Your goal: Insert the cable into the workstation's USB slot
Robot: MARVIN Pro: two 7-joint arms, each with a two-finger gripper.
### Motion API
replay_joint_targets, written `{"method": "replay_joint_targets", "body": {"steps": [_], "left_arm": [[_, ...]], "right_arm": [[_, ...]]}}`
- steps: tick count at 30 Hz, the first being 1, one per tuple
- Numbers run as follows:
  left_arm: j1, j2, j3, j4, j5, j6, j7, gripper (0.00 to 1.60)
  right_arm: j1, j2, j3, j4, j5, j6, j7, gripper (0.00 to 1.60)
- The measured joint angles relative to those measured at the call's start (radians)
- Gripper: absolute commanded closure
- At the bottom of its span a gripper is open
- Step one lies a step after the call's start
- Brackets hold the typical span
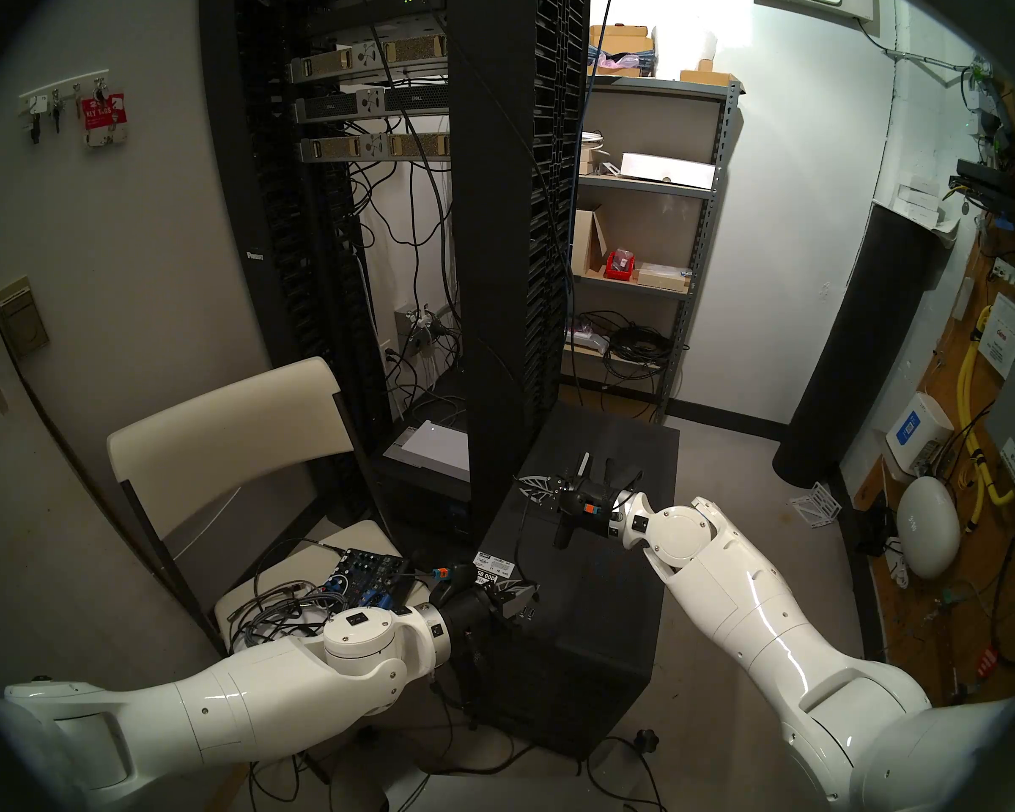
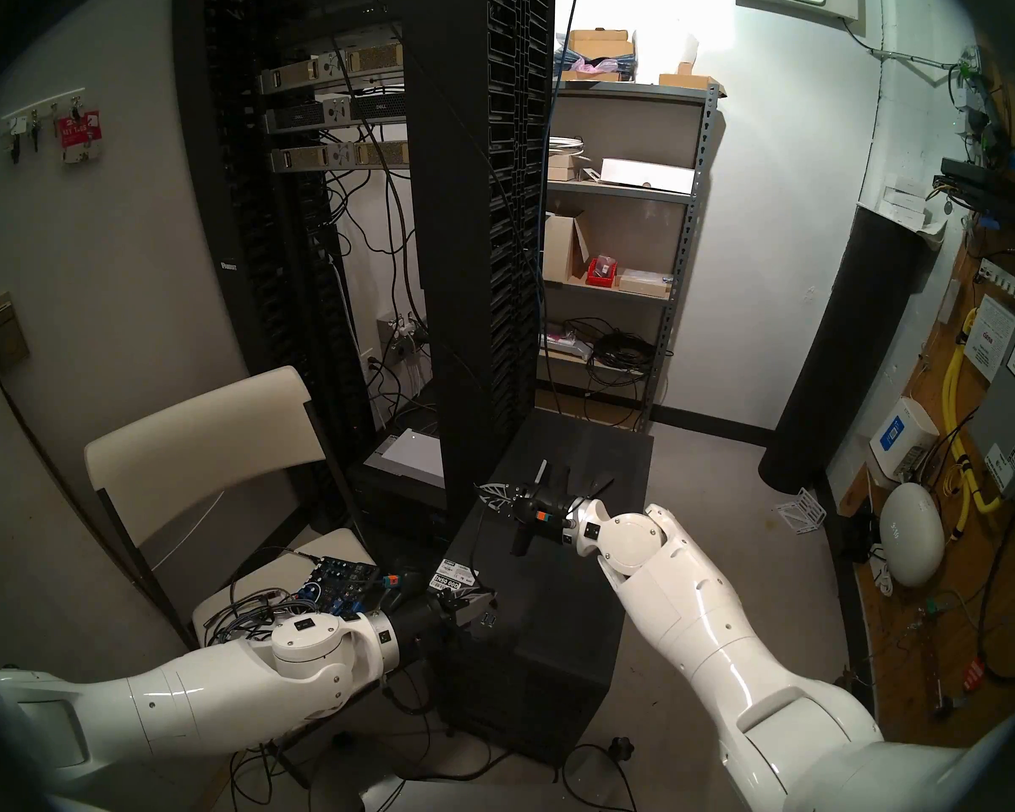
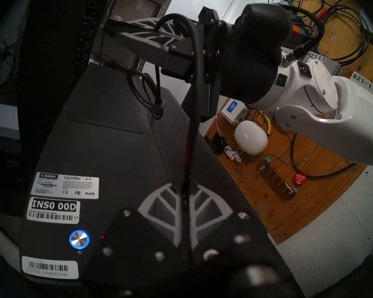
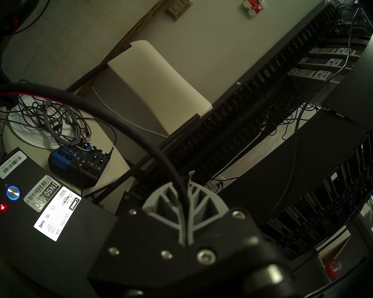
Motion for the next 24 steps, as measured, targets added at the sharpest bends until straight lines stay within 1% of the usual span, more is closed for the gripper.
{"method": "replay_joint_targets", "body": {"steps": [7,13,16,19,24], "left_arm": [[-0.002,0.000,0.006,0.005,0.046,-0.021,0.001,1.60],[-0.008,0.008,0.034,0.013,0.142,-0.068,-0.014,1.60],[-0.013,0.012,0.053,0.029,0.207,-0.103,-0.025,1.60],[-0.018,0.013,0.064,0.052,0.247,-0.126,-0.034,1.60],[-0.026,0.010,0.070,0.091,0.287,-0.154,-0.041,1.60]], "right_arm": [[-0.003,-0.001,0.001,-0.004,0.000,0.000,0.001,1.60],[-0.009,-0.001,0.001,-0.009,0.002,0.000,0.007,1.60],[-0.017,0.000,0.002,-0.021,0.008,0.002,0.027,1.60],[-0.029,0.005,0.005,-0.039,0.020,0.016,0.053,1.60],[-0.059,0.022,0.015,-0.078,0.040,0.060,0.100,1.60]]}}
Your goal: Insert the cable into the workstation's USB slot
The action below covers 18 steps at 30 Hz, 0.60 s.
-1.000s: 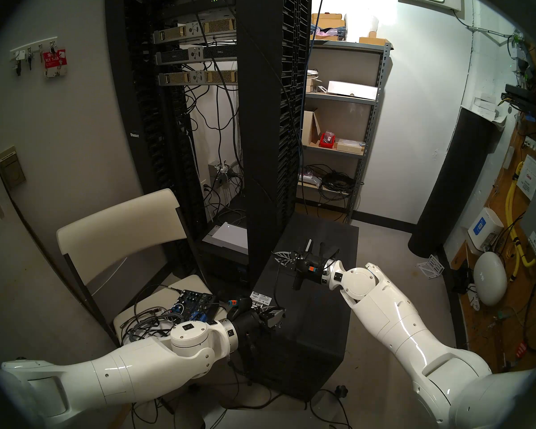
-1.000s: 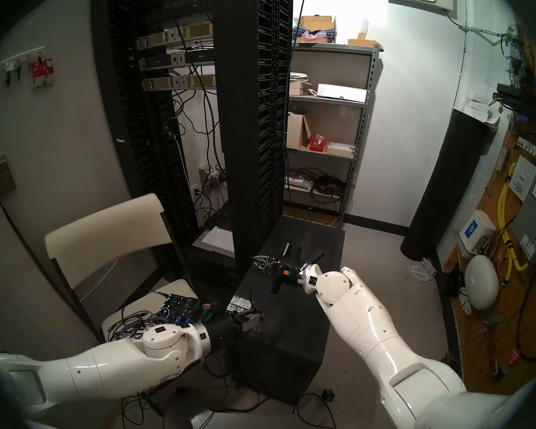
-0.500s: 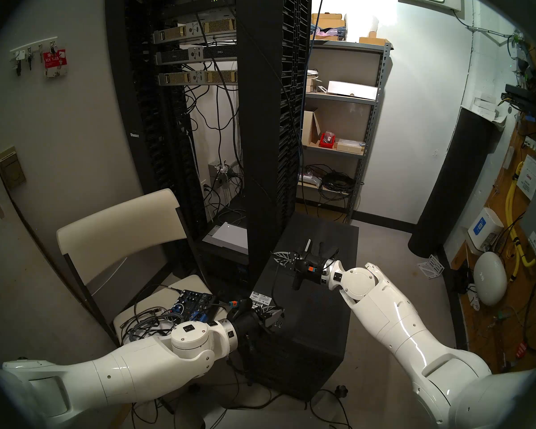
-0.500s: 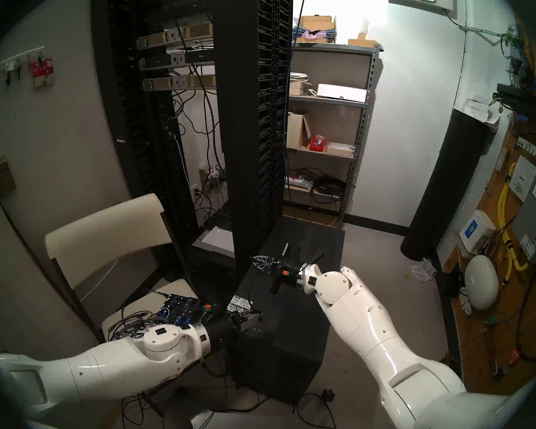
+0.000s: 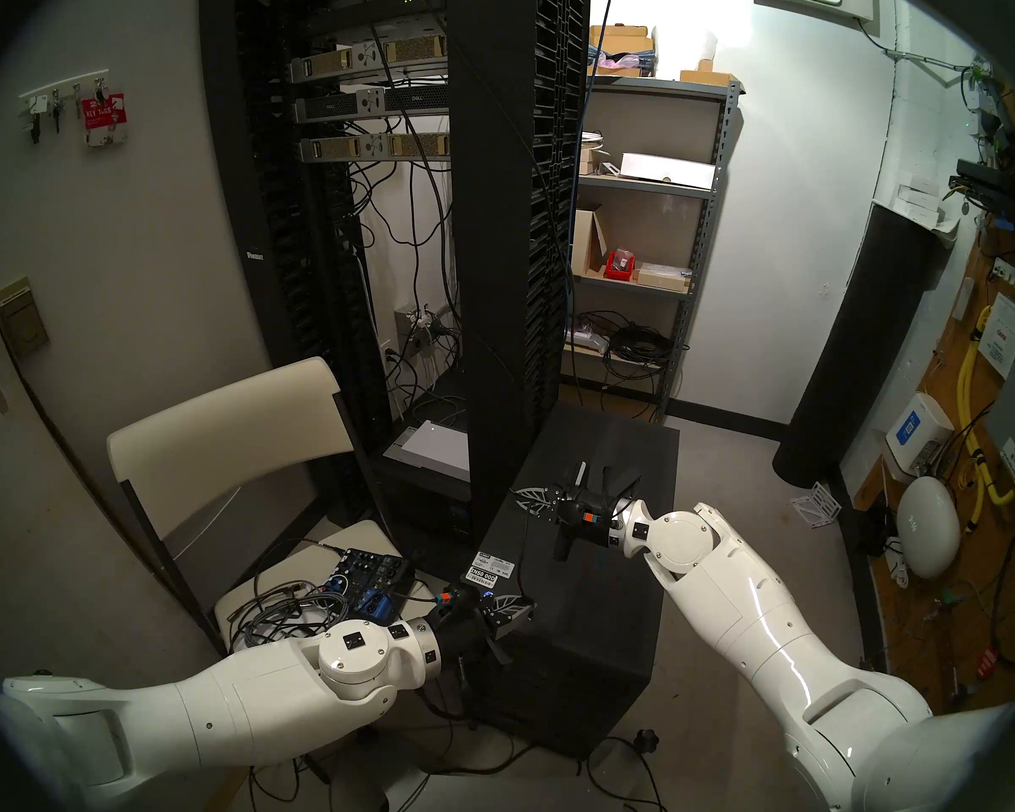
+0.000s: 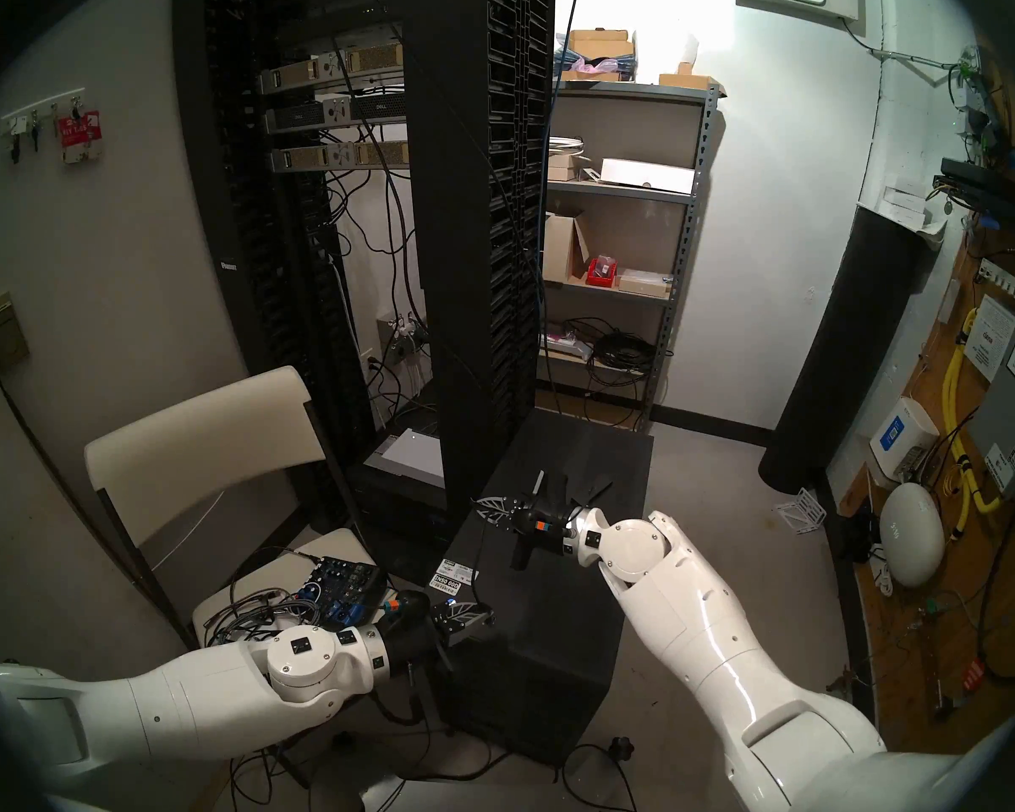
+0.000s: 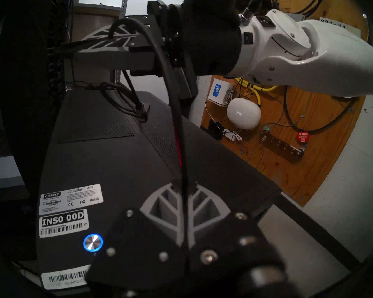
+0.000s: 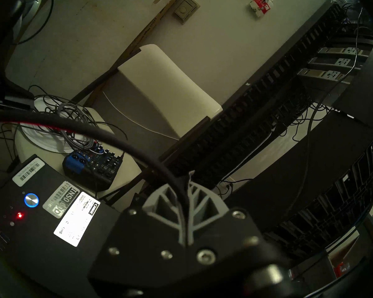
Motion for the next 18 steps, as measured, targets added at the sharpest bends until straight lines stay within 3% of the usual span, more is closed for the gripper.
{"method": "replay_joint_targets", "body": {"steps": [18], "left_arm": [[-0.038,-0.029,0.005,0.045,0.072,-0.022,-0.053,1.60]], "right_arm": [[-0.059,0.035,0.019,-0.062,0.028,0.078,0.088,1.60]]}}
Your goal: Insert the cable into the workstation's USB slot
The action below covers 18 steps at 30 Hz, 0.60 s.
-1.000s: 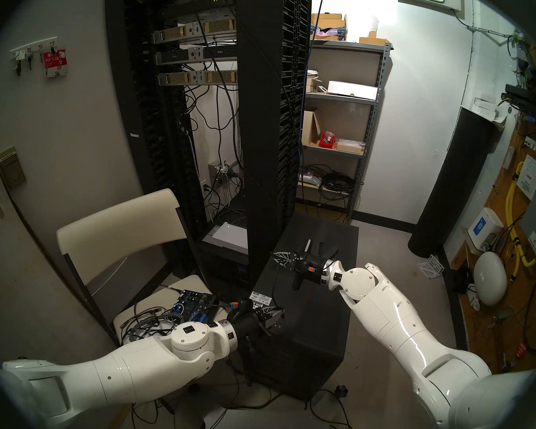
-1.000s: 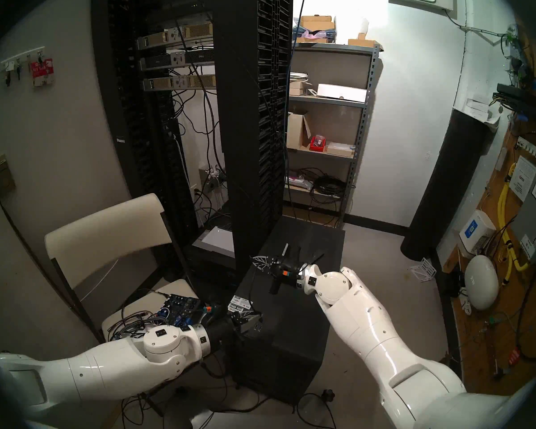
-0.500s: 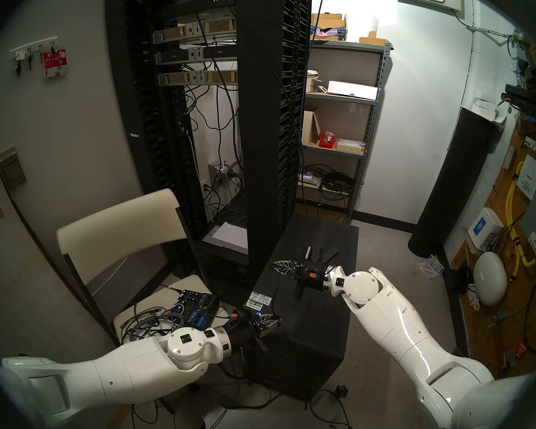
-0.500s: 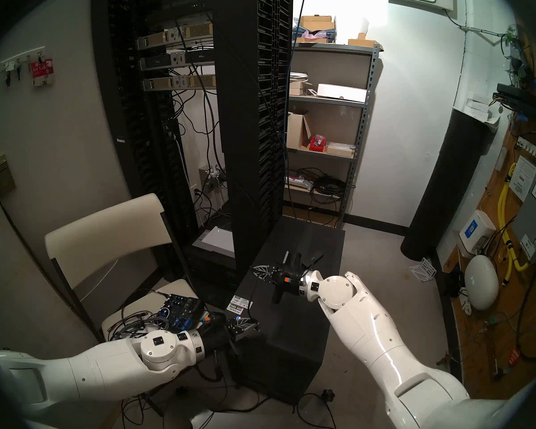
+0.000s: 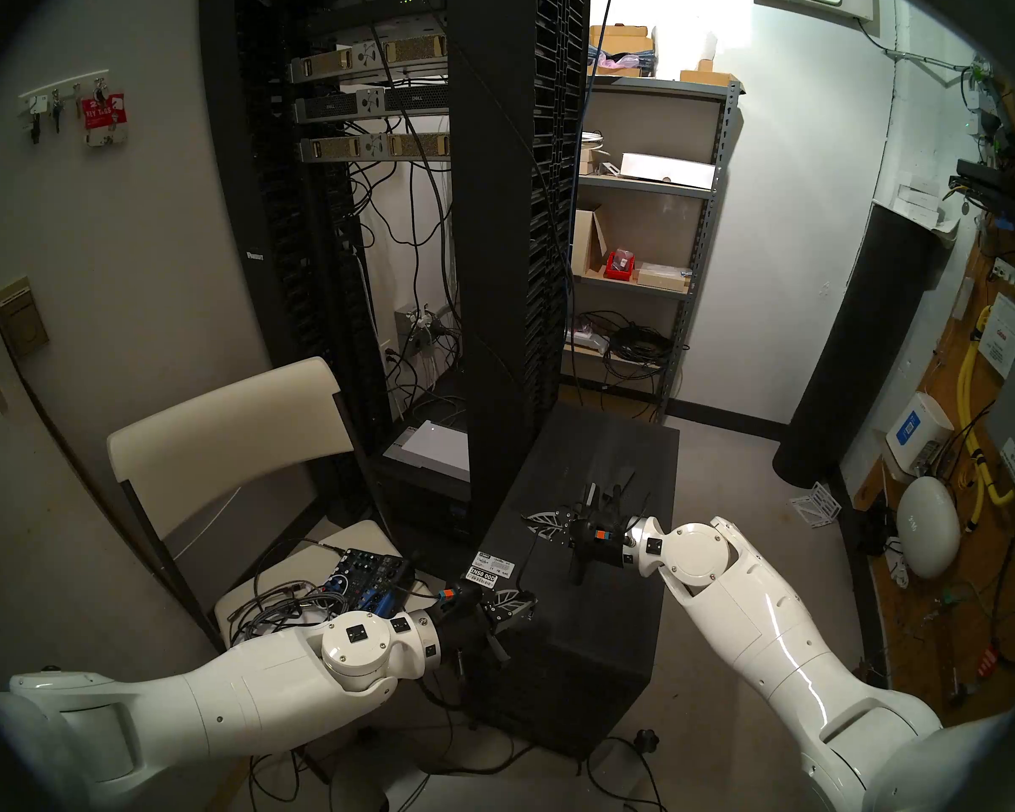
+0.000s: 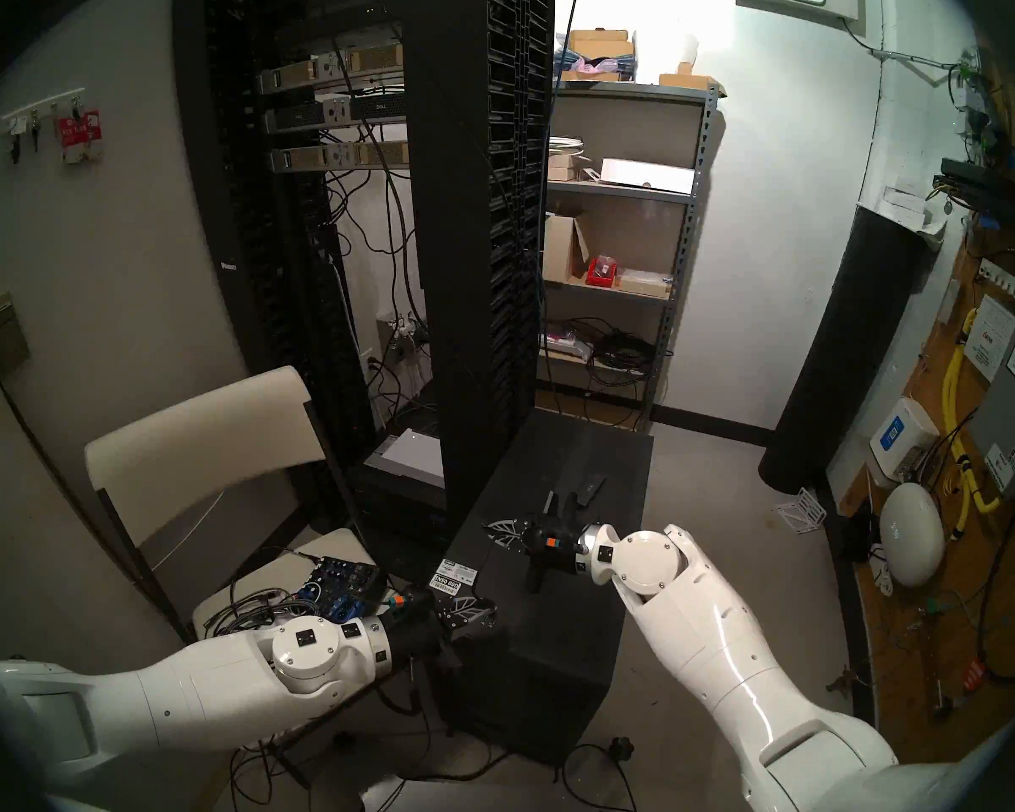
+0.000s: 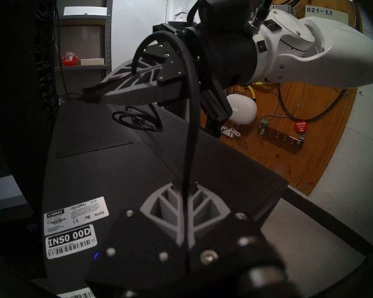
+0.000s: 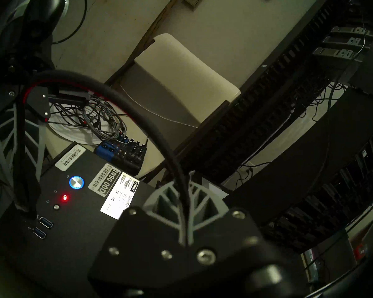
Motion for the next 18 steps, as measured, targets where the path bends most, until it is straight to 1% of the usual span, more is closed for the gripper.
{"method": "replay_joint_targets", "body": {"steps": [11,12,14,16,17,18], "left_arm": [[-0.020,-0.002,0.010,0.014,0.048,0.024,-0.022,1.60],[-0.022,-0.003,0.010,0.020,0.055,0.026,-0.023,1.60],[-0.024,-0.004,0.010,0.030,0.063,0.026,-0.023,1.60],[-0.026,-0.006,0.010,0.041,0.071,0.023,-0.024,1.60],[-0.027,-0.007,0.010,0.050,0.078,0.020,-0.024,1.60],[-0.027,-0.008,0.010,0.053,0.081,0.019,-0.024,1.60]], "right_arm": [[-0.005,0.007,0.007,-0.009,0.014,0.051,0.050,1.60],[-0.006,0.009,0.009,-0.009,0.016,0.057,0.058,1.46],[-0.007,0.010,0.012,-0.009,0.020,0.064,0.066,1.36],[-0.009,0.012,0.014,-0.008,0.024,0.069,0.075,1.12],[-0.010,0.013,0.016,-0.008,0.028,0.071,0.081,1.08],[-0.010,0.013,0.017,-0.008,0.030,0.072,0.084,0.99]]}}
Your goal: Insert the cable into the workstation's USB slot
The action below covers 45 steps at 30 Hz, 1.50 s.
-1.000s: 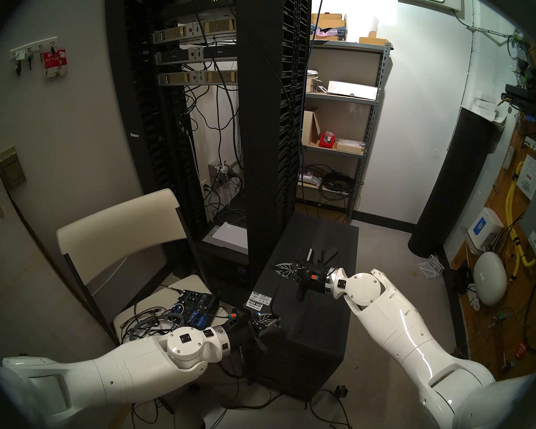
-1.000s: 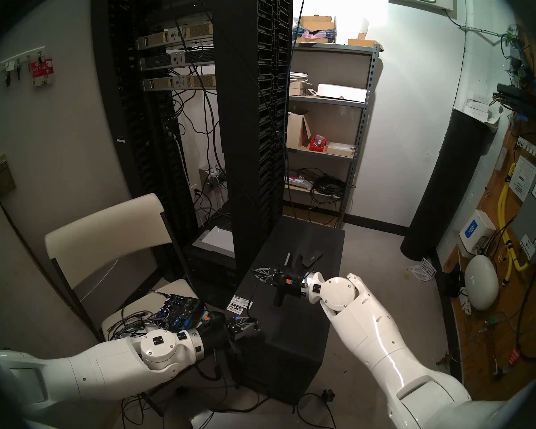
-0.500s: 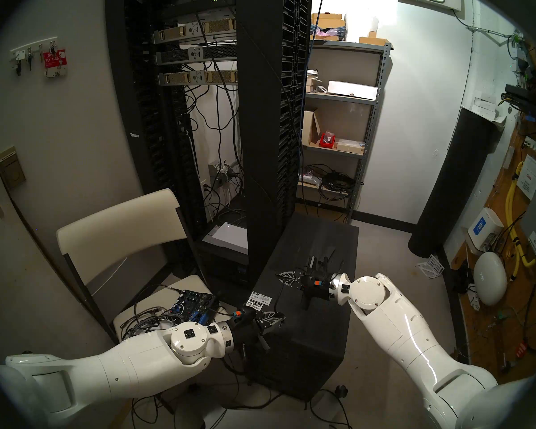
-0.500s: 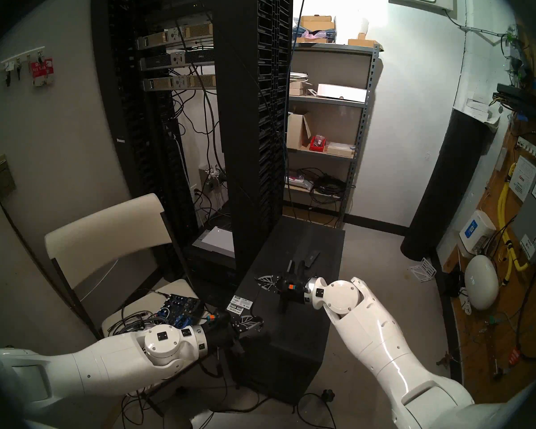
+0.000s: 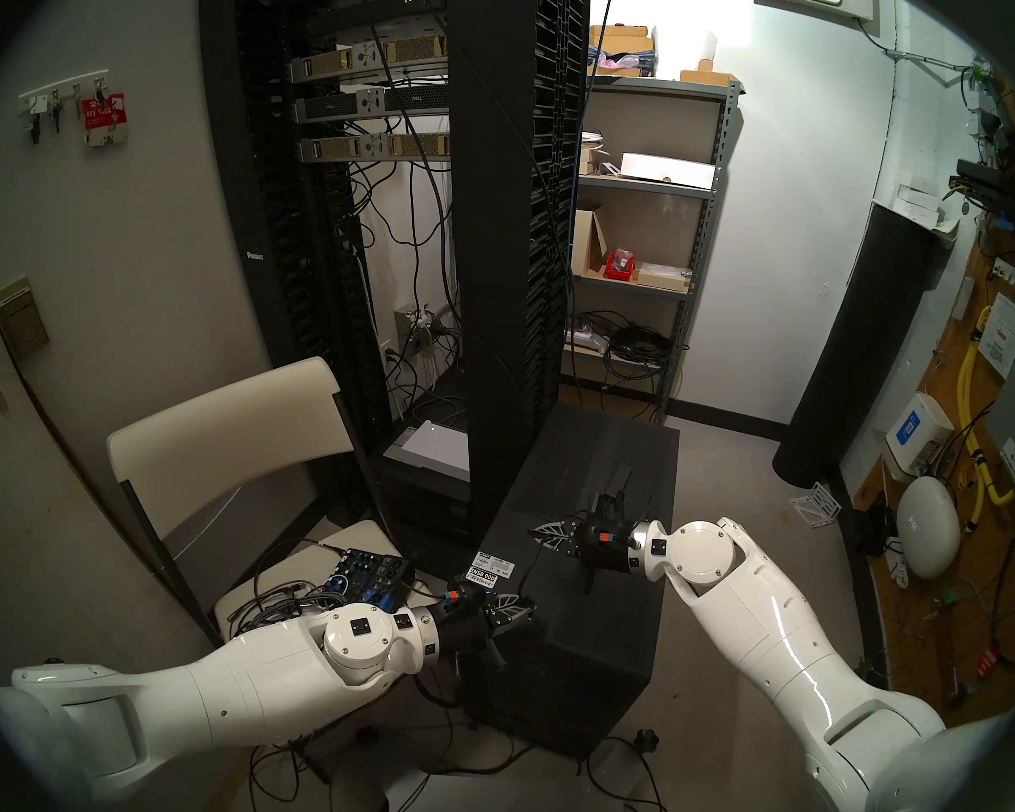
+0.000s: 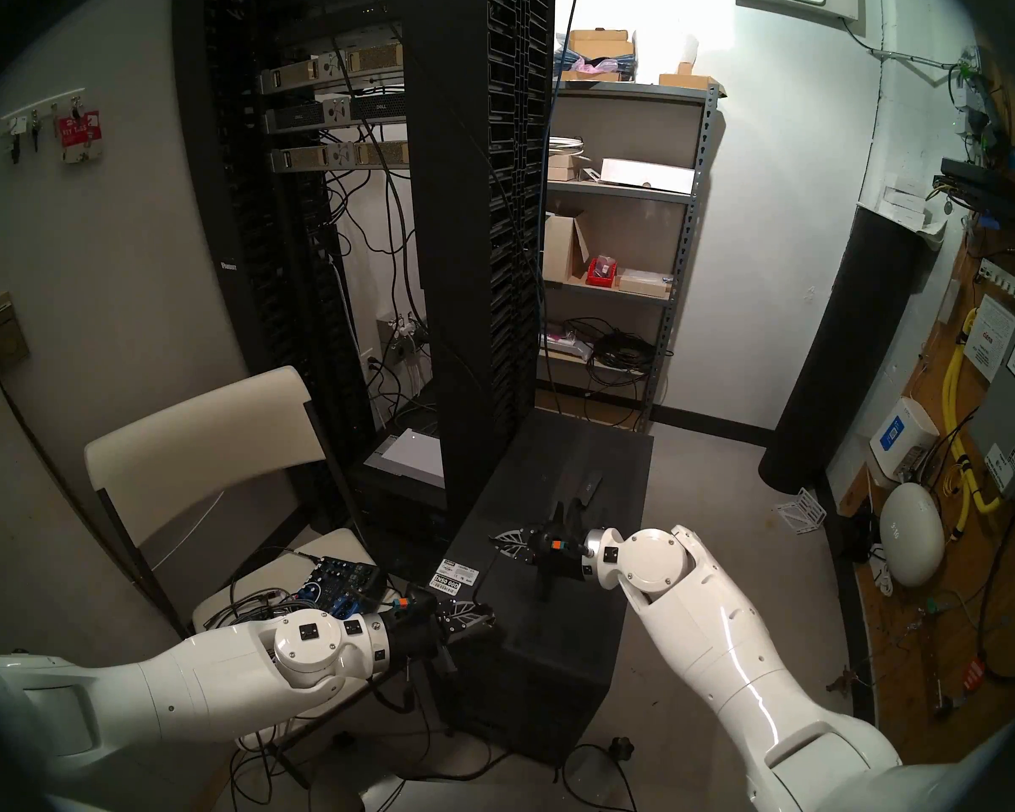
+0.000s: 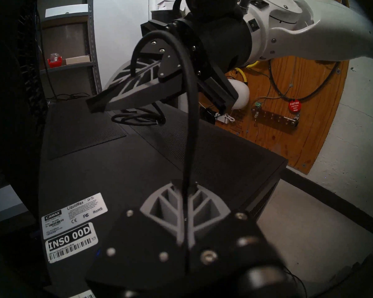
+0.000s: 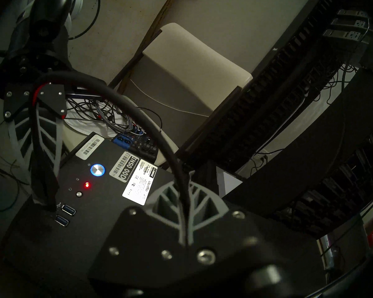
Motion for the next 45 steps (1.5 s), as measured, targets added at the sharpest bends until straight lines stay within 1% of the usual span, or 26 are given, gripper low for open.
{"method": "replay_joint_targets", "body": {"steps": [1,2,10,19,25,30,31,32,33,35,37,44,45], "left_arm": [[-0.001,-0.001,0.000,0.007,0.006,-0.003,0.000,1.60],[-0.002,-0.002,0.000,0.011,0.010,-0.004,-0.001,1.60],[-0.016,-0.012,0.000,0.027,0.031,-0.019,-0.034,1.60],[-0.031,-0.015,-0.002,0.015,0.022,-0.012,-0.079,1.60],[-0.042,-0.015,0.000,0.009,0.021,0.019,-0.099,1.60],[-0.049,-0.012,0.001,0.004,0.025,0.040,-0.110,1.60],[-0.050,-0.011,0.001,0.004,0.029,0.043,-0.111,1.60],[-0.051,-0.010,0.001,0.003,0.032,0.045,-0.111,1.60],[-0.052,-0.008,0.001,0.003,0.035,0.047,-0.112,1.60],[-0.054,-0.007,0.000,0.003,0.040,0.050,-0.113,1.60],[-0.056,-0.006,-0.001,0.005,0.045,0.050,-0.114,1.60],[-0.061,-0.006,-0.005,0.009,0.054,0.048,-0.118,1.60],[-0.062,-0.006,-0.005,0.010,0.056,0.048,-0.119,1.60]], "right_arm": [[-0.001,0.001,0.002,0.001,0.004,0.001,0.007,0.91],[-0.002,0.001,0.003,0.001,0.007,0.001,0.011,0.89],[-0.009,0.000,0.013,0.001,0.034,-0.007,0.045,0.90],[-0.015,-0.003,0.028,0.000,0.066,-0.014,0.080,0.85],[-0.025,-0.004,0.046,-0.007,0.116,-0.011,0.128,0.83],[-0.056,0.003,0.073,-0.036,0.172,-0.002,0.163,0.81],[-0.065,0.007,0.079,-0.045,0.181,0.001,0.170,0.66],[-0.072,0.011,0.084,-0.054,0.189,0.005,0.176,0.55],[-0.080,0.015,0.089,-0.064,0.196,0.008,0.182,0.29],[-0.095,0.023,0.098,-0.083,0.208,0.016,0.195,0.21],[-0.109,0.031,0.104,-0.099,0.218,0.025,0.207,0.18],[-0.153,0.049,0.120,-0.129,0.237,0.051,0.237,0.11],[-0.160,0.051,0.122,-0.134,0.239,0.055,0.240,0.14]]}}
